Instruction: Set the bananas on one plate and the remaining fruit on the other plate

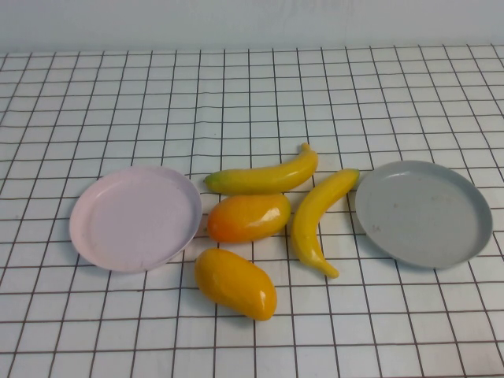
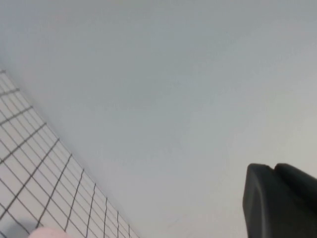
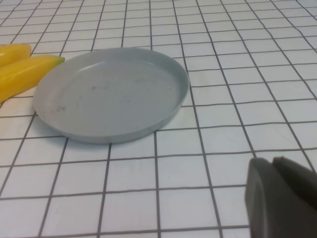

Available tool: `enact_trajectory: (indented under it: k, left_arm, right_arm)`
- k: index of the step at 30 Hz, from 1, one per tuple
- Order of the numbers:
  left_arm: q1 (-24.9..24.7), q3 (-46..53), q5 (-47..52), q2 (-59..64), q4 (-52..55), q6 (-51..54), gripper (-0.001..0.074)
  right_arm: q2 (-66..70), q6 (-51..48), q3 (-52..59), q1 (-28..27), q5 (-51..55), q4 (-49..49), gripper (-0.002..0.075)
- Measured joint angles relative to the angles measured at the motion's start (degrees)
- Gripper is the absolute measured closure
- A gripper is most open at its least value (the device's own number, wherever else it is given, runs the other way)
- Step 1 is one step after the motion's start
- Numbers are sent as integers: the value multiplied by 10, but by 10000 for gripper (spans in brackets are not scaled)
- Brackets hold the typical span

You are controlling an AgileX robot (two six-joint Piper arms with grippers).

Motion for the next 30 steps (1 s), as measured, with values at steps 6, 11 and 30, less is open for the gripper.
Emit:
enact_trajectory:
  k: [6,11,30]
  left_arm:
    - [0,-18,66,0,58,55,739]
    - [0,-152,297,63,197,96,739]
    - [-112,-506,616,550,385,248,510]
  right_arm:
    - [0,0,0,0,0,0,743]
    - [0,0,0,0,0,0,743]
    - [0,0,0,0,0,0,742]
